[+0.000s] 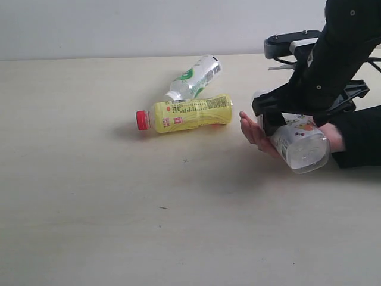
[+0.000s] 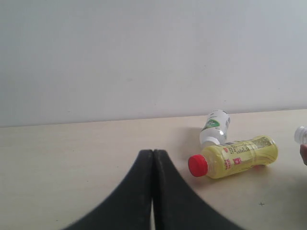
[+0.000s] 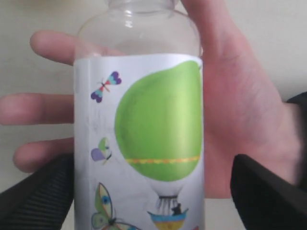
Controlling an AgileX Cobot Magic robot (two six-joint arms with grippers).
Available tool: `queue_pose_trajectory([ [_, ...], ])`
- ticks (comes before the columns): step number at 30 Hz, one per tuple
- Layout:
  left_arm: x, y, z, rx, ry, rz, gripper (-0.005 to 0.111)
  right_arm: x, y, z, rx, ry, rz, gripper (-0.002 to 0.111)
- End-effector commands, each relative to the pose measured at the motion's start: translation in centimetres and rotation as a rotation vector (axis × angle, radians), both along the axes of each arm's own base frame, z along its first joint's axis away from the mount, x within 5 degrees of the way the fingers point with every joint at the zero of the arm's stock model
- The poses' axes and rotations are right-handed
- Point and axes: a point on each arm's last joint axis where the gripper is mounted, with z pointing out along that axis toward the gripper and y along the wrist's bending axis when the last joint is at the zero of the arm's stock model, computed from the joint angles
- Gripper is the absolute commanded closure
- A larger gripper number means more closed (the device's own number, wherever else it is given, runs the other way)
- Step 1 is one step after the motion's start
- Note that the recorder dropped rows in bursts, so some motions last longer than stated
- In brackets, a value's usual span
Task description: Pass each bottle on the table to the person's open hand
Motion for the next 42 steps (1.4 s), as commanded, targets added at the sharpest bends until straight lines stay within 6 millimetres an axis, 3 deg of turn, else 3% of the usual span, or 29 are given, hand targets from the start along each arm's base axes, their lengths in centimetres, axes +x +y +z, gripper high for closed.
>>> queue_pose_trajectory([
  [1,0.0,0.0,0.0,-0.006,-0.006,0.001,0.107,-0.4,-0.7,2.1,-0.019,-0.073,0.026,0.025],
  [5,0.0,0.0,0.0,-0.006,-0.006,0.001,0.107,-1.0,-0.9,4.1,0.001,-0.131,0.025,0.025],
  [11,0.0,0.0,0.0,-0.006,-0.006,0.001,0.107,-3.9,-2.0,8.6,0.001,-0.204,0.093,0.026],
  [15,0.0,0.0,0.0,-0.006,-0.006,0.001,0.107,-6.8,-3.1,12.6,0.039,-0.311,0.087,0.053],
  [18,0.0,0.0,0.0,-0.006,-0.006,0.001,0.107,-9.3,-3.3,14.9,0.123,-0.365,0.141,0.065],
  [21,0.0,0.0,0.0,-0.006,-0.006,0.001,0.107,-13.7,-4.2,16.5,0.213,-0.498,0.212,0.080],
  [28,0.0,0.0,0.0,-0.006,-0.006,0.001,0.107,-20.1,-6.9,16.1,0.243,-0.802,0.218,0.100],
  [32,0.0,0.0,0.0,-0.006,-0.006,0.001,0.107,-23.0,-8.0,15.4,0.269,-0.887,0.214,0.108],
  [36,0.0,0.0,0.0,-0.006,-0.006,0.001,0.107,-24.2,-8.5,14.0,0.325,-0.956,0.167,0.108],
  [42,0.0,0.0,0.0,-0.006,-0.006,0.001,0.107,-23.5,-8.0,11.2,0.497,-0.944,0.031,0.108],
])
